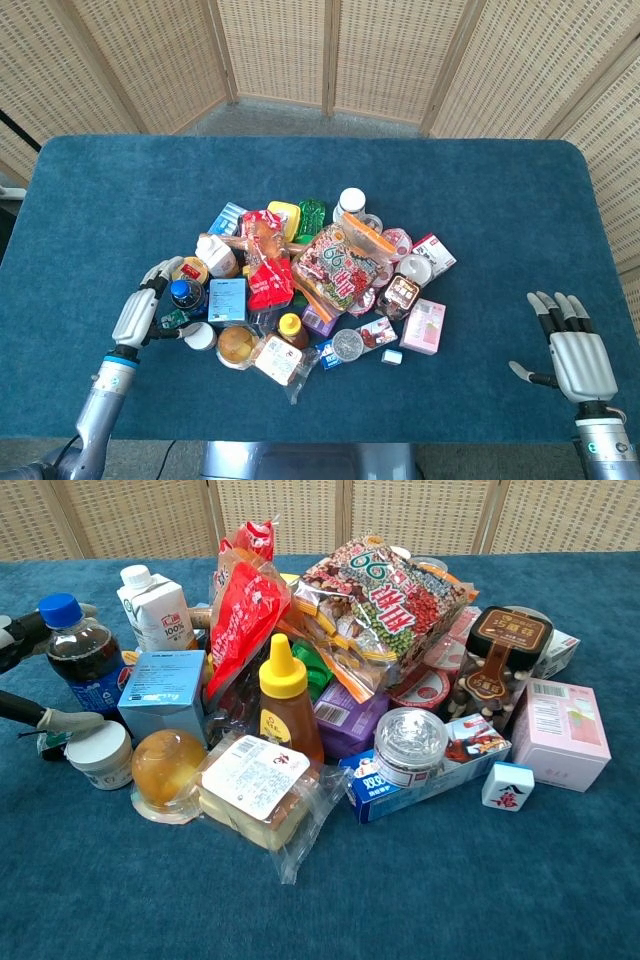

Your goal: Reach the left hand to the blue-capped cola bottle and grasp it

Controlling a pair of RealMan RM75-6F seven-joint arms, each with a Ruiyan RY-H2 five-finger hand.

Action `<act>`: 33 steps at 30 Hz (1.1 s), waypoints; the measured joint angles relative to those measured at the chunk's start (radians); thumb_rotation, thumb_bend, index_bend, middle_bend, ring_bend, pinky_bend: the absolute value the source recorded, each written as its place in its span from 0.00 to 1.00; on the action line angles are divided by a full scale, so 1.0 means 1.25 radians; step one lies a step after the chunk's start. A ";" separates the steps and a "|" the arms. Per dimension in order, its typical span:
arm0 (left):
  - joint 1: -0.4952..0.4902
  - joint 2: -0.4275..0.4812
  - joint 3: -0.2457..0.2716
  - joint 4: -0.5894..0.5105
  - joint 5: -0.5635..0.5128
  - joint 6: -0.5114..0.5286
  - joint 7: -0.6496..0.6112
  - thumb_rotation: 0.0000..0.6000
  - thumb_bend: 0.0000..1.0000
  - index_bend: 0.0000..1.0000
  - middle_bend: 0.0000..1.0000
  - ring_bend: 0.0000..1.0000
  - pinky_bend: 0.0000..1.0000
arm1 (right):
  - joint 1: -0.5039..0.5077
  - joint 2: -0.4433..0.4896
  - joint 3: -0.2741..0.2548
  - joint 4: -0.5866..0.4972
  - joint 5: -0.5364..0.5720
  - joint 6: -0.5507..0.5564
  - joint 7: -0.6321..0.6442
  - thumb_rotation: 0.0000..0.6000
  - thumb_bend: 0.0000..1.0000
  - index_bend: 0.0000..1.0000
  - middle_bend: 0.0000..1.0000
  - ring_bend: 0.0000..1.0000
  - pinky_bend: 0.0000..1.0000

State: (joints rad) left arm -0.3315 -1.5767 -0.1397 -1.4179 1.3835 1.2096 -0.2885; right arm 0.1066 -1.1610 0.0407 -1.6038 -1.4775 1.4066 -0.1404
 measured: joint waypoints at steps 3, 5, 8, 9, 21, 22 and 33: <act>-0.001 -0.019 -0.005 0.012 -0.007 0.010 0.013 1.00 0.02 0.04 0.02 0.00 0.03 | 0.000 0.000 0.000 -0.001 0.000 0.001 0.001 0.77 0.00 0.00 0.00 0.00 0.00; -0.002 -0.029 -0.008 0.021 -0.010 0.016 0.025 1.00 0.02 0.16 0.13 0.04 0.13 | 0.000 0.001 0.000 -0.001 0.000 0.001 0.002 0.76 0.00 0.00 0.00 0.00 0.00; -0.003 -0.049 -0.011 0.039 -0.010 0.035 0.050 1.00 0.02 0.41 0.41 0.26 0.33 | 0.000 0.002 0.001 -0.001 -0.001 0.002 0.003 0.77 0.00 0.00 0.00 0.00 0.00; -0.002 -0.059 -0.013 0.048 -0.010 0.046 0.061 1.00 0.02 0.48 0.48 0.32 0.37 | -0.001 0.002 0.001 -0.002 -0.001 0.003 0.003 0.77 0.00 0.00 0.00 0.00 0.00; 0.010 -0.086 -0.030 0.071 0.012 0.137 0.081 1.00 0.03 0.68 0.65 0.44 0.42 | 0.000 0.002 -0.001 -0.001 -0.001 0.001 0.002 0.78 0.00 0.00 0.00 0.00 0.00; 0.011 -0.082 -0.032 0.066 0.014 0.143 0.081 1.00 0.03 0.68 0.65 0.44 0.42 | 0.000 0.002 -0.001 -0.001 -0.001 0.001 0.001 0.77 0.00 0.00 0.00 0.00 0.00; 0.019 0.026 -0.071 -0.111 0.042 0.203 0.118 1.00 0.03 0.66 0.63 0.43 0.42 | 0.001 -0.001 -0.006 -0.007 -0.005 -0.002 -0.013 0.77 0.00 0.00 0.00 0.00 0.00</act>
State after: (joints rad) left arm -0.3083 -1.5443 -0.2285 -1.5565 1.4363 1.4628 -0.1406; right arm 0.1075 -1.1621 0.0338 -1.6120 -1.4834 1.4036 -0.1572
